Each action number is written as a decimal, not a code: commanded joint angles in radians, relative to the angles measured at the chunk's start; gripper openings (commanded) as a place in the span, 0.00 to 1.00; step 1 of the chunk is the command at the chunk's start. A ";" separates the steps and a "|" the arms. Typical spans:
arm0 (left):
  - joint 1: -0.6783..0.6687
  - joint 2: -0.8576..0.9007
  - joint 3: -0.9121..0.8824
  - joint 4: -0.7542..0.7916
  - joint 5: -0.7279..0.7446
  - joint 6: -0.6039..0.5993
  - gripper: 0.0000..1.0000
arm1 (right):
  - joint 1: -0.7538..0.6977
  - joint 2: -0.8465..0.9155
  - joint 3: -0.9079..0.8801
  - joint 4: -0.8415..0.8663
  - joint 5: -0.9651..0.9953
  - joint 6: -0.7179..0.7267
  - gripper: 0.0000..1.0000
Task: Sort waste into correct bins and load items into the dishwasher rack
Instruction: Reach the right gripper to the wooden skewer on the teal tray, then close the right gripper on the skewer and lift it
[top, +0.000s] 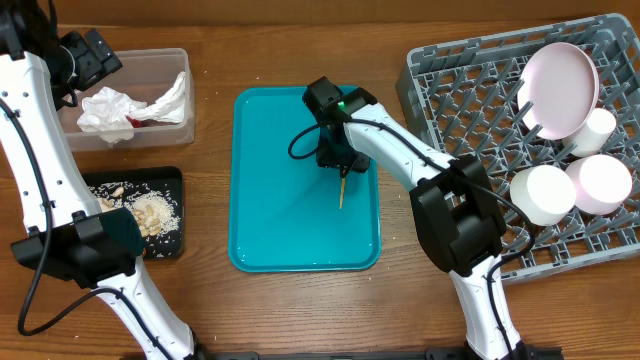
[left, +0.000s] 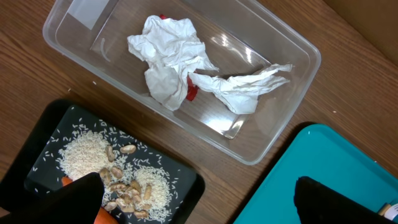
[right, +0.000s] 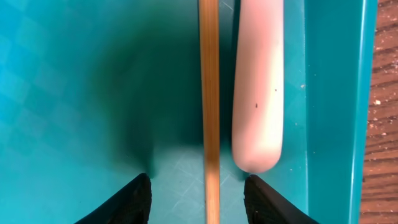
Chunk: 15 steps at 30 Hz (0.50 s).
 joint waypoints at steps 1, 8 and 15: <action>-0.007 -0.037 -0.004 -0.002 -0.011 -0.018 1.00 | 0.004 0.009 -0.049 0.027 0.003 0.008 0.51; -0.007 -0.037 -0.004 -0.002 -0.011 -0.018 1.00 | 0.004 0.008 -0.096 0.061 -0.017 0.008 0.24; -0.007 -0.037 -0.004 -0.001 -0.011 -0.018 1.00 | 0.001 0.008 -0.086 0.052 -0.016 -0.001 0.04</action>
